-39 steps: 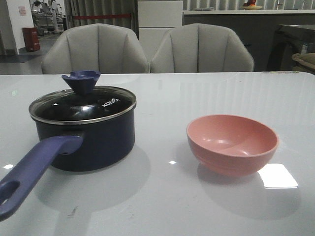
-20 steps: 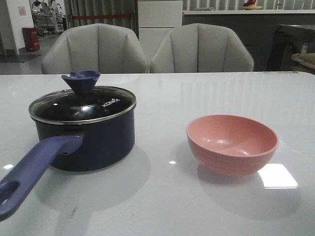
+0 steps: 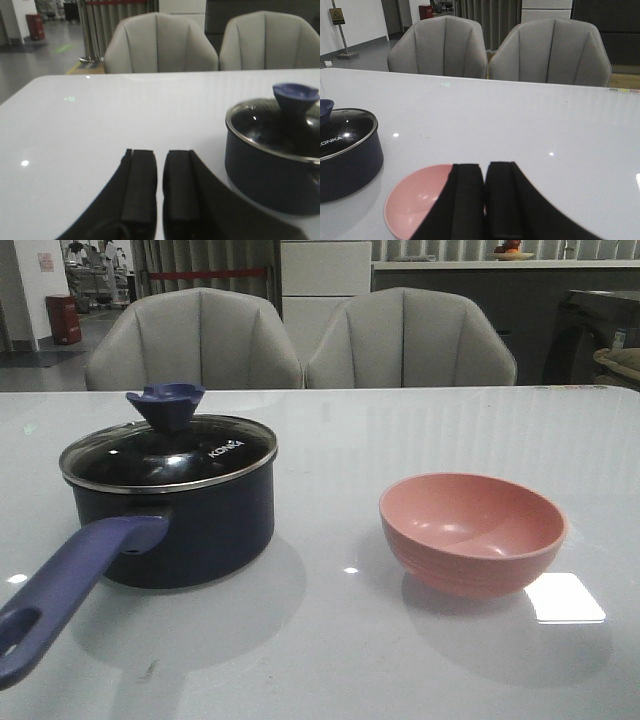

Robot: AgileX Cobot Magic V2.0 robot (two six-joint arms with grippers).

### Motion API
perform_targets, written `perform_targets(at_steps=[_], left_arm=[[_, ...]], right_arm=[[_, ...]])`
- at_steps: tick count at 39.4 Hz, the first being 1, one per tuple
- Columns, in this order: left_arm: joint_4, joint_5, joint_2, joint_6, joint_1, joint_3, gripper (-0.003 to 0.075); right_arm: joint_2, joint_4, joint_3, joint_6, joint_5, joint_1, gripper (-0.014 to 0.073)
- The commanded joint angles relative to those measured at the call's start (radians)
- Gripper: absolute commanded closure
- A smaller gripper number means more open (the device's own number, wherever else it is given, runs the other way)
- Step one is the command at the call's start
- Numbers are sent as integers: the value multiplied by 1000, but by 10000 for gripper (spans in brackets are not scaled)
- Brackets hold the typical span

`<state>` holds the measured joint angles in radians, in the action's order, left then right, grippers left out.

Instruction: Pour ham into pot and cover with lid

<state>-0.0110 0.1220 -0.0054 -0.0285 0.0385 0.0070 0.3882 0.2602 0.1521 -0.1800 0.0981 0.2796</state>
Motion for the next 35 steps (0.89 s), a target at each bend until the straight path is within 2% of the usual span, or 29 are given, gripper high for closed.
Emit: perform_targets(at_steps=[1, 35], left_arm=[[0, -140, -23, -19, -21, 32, 577], [11, -135, -21, -19, -21, 30, 577]], right_arm=[[2, -5, 26, -3, 76, 0, 441], [2, -5, 26, -3, 76, 0, 441]])
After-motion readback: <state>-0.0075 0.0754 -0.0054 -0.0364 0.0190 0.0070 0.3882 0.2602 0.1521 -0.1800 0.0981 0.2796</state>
